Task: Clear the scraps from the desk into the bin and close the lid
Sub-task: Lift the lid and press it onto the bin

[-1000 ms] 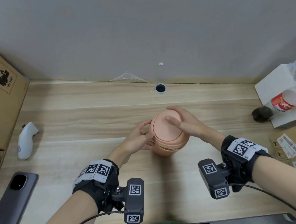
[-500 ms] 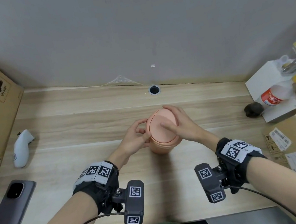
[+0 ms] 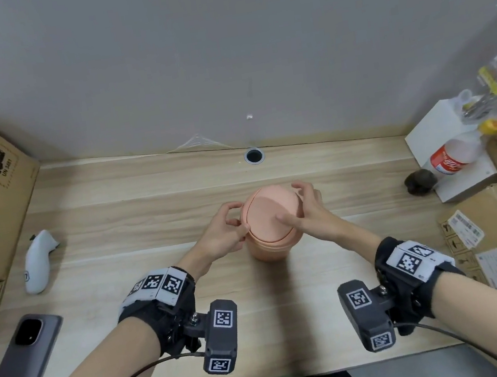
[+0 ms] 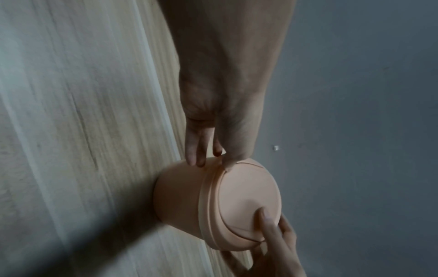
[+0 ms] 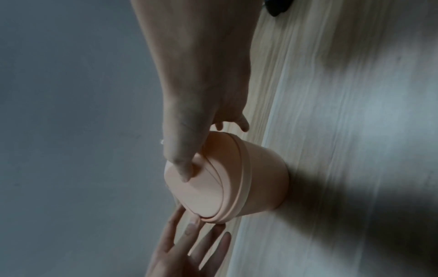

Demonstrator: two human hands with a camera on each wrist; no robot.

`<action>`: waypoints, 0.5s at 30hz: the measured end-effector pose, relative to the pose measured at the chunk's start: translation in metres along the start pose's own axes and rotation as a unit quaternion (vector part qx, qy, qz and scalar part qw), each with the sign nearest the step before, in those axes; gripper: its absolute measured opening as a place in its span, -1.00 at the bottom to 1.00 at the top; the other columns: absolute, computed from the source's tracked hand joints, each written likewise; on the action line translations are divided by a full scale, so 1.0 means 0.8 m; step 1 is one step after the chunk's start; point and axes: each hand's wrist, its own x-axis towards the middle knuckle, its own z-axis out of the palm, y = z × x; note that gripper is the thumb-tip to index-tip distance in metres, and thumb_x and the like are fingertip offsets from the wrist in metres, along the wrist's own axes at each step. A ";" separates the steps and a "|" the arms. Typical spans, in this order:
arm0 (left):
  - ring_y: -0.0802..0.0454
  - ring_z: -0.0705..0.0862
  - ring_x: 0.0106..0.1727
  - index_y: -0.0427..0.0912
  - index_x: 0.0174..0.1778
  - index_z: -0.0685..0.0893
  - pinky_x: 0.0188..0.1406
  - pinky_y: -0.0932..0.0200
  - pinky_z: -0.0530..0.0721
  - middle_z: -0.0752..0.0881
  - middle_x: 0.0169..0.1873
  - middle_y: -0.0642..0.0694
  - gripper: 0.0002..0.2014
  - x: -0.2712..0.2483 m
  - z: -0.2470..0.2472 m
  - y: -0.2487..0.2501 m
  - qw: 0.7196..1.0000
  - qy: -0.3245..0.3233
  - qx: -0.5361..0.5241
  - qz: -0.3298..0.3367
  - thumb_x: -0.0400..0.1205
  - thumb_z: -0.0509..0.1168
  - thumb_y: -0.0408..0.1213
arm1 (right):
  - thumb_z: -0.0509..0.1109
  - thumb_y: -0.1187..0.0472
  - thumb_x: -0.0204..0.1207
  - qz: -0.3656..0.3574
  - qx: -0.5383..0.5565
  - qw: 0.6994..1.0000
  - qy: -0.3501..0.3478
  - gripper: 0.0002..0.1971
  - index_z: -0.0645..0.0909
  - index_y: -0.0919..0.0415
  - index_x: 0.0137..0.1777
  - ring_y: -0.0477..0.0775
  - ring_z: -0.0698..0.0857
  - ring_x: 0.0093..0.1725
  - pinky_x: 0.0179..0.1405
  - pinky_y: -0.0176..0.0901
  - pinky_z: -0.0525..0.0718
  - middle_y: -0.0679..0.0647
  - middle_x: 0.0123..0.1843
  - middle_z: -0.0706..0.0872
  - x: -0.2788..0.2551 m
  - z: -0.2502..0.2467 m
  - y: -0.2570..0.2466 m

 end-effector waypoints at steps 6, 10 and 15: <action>-0.01 0.25 0.61 0.11 0.72 0.07 0.57 0.02 0.36 0.22 0.52 -0.03 0.08 0.017 0.018 -0.001 0.982 -0.088 0.143 0.091 0.38 0.57 -0.38 | 0.57 0.02 0.36 -0.006 0.067 0.997 0.029 -0.34 0.31 -0.09 0.39 0.05 0.57 0.24 0.07 -0.21 0.60 0.06 0.31 0.51 -0.006 -0.022 0.019; 0.03 0.21 0.61 0.05 0.72 0.08 0.55 0.31 0.16 0.30 0.45 -0.07 0.15 0.046 0.030 0.006 0.967 -0.030 0.207 0.143 0.29 0.63 -0.34 | 0.51 0.11 0.45 -0.017 0.102 0.994 0.043 -0.37 0.34 -0.02 0.49 0.02 0.51 0.38 0.30 -0.20 0.48 -0.06 0.33 0.50 0.013 -0.038 0.015; 0.06 0.21 0.61 0.13 0.70 0.11 0.51 0.32 0.16 0.15 0.61 -0.13 0.16 0.079 0.031 0.024 0.943 0.010 0.267 0.197 0.26 0.66 -0.27 | 0.30 -0.06 0.58 0.002 0.096 0.994 0.048 -0.44 0.30 -0.07 0.57 -0.05 0.37 0.50 0.55 -0.10 0.30 -0.03 0.44 0.30 0.050 -0.054 0.008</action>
